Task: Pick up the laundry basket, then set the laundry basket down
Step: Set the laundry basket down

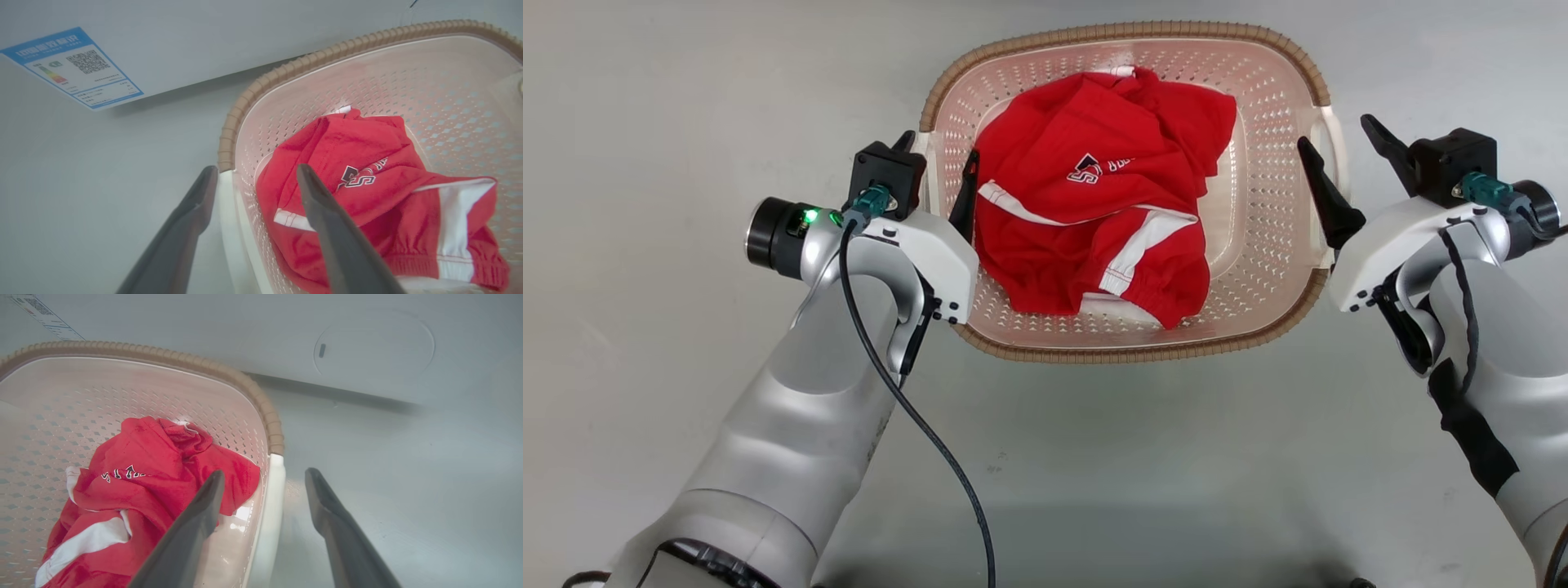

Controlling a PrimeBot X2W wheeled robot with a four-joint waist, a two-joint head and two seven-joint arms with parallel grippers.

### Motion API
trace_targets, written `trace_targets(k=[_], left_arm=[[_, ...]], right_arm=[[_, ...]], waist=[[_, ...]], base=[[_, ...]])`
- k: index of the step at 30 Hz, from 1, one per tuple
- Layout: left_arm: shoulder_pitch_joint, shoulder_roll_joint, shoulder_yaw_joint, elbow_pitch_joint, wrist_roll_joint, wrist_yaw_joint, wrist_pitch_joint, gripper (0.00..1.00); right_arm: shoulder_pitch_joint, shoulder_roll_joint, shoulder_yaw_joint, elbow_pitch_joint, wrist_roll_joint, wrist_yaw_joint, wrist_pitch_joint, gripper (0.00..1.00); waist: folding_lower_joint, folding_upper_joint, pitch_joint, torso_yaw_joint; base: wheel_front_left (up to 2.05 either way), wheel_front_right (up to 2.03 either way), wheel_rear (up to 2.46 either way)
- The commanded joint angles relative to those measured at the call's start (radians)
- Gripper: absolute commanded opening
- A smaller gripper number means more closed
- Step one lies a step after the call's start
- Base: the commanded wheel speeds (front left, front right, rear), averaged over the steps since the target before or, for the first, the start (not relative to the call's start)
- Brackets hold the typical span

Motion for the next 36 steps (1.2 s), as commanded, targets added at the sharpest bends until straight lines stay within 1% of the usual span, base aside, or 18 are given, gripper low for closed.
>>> trace_targets(k=[1, 10, 25, 31, 35, 36], left_arm=[[0.040, 0.020, 0.026, -0.023, 0.009, -0.003, -0.009, 1.00], [0.149, 0.026, 0.120, -0.124, 0.029, 0.004, -0.009, 1.00], [0.442, 0.064, 0.338, -0.284, 0.081, -0.003, -0.009, 1.00], [0.543, 0.071, 0.417, -0.358, 0.112, -0.013, -0.009, 1.00], [0.612, 0.076, 0.470, -0.426, 0.129, -0.024, -0.009, 1.00], [0.612, 0.076, 0.470, -0.426, 0.129, -0.024, -0.009, 1.00]], right_arm=[[0.065, 0.002, -0.004, -0.019, -0.019, 0.003, -0.006, 1.00], [0.136, -0.002, -0.094, -0.090, -0.091, 0.003, -0.006, 1.00], [0.360, -0.023, -0.254, -0.237, -0.201, 0.003, -0.006, 1.00], [0.446, -0.027, -0.295, -0.313, -0.232, 0.003, -0.006, 1.00], [0.496, -0.032, -0.312, -0.359, -0.244, 0.003, -0.006, 1.00], [0.496, -0.032, -0.312, -0.359, -0.244, 0.003, -0.006, 1.00]], waist=[[0.0000, 0.0000, -0.034, -0.001], [0.0000, 0.0000, -0.186, 0.000], [0.0000, 0.0000, -0.537, -0.010], [0.0000, 0.0000, -0.637, -0.009], [0.0000, 0.0000, -0.694, -0.009], [0.0000, 0.0000, -0.694, -0.009]], base=[[0.00, 0.00, 0.00], [0.00, 0.00, 0.00], [0.00, 0.00, 0.00], [0.00, 0.00, 0.00], [0.00, 0.00, 0.00], [0.00, 0.00, 0.00]])
